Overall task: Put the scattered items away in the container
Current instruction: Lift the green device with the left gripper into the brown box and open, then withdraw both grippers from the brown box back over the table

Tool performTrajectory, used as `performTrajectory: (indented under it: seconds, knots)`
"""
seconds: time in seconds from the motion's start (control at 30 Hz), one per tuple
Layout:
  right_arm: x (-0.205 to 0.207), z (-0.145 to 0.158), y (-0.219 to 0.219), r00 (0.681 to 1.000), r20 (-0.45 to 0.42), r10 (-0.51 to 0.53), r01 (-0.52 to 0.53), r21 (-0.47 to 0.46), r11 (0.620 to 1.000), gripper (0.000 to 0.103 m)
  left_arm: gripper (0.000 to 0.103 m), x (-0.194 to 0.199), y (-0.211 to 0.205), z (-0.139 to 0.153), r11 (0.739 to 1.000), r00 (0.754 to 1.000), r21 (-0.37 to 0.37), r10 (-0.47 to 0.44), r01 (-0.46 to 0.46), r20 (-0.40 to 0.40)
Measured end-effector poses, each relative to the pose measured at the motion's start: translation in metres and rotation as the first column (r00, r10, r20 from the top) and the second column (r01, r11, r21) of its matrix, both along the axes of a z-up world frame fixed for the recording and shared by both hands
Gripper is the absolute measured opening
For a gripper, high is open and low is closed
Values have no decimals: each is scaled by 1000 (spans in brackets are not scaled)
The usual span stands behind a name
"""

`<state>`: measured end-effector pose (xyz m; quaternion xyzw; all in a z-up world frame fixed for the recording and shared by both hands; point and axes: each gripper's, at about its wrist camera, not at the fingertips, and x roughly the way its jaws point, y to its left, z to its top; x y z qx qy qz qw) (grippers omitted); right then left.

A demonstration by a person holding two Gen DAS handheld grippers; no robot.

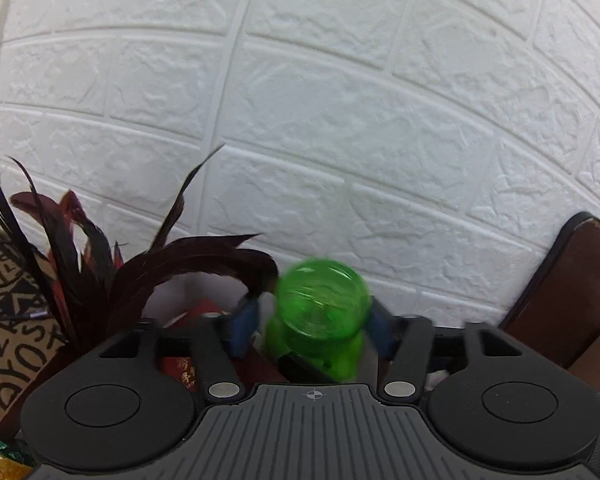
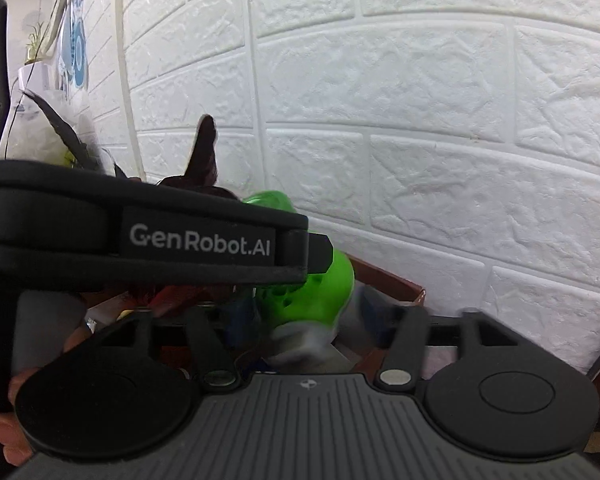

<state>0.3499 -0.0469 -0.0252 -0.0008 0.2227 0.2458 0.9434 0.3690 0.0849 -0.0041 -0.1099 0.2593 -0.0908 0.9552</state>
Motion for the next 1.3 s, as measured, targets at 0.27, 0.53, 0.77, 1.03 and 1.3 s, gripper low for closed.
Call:
performTrajectory:
  seconds: [0.27, 0.53, 0.77, 1.03, 1.3]
  knots:
    - [-5, 5, -10, 999, 7, -53, 53, 30, 998, 92, 103, -19, -7, 9, 997, 997, 72, 24, -29, 73]
    - [-17, 3, -19, 999, -12, -52, 53, 19, 998, 95, 103, -28, -4, 2, 998, 999, 48, 46, -47, 17]
    - [-42, 20, -6, 987, 37, 155, -156, 36, 987, 92, 103, -48, -1, 16, 996, 996, 46, 72, -75, 60]
    - [-56, 22, 1, 992, 18, 125, -125, -2, 992, 93, 103, -61, 6, 21, 996, 997, 45, 77, -78, 21]
    - [-94, 47, -24, 998, 27, 54, -54, 2, 999, 101, 103, -113, -7, 35, 996, 997, 63, 68, -71, 42]
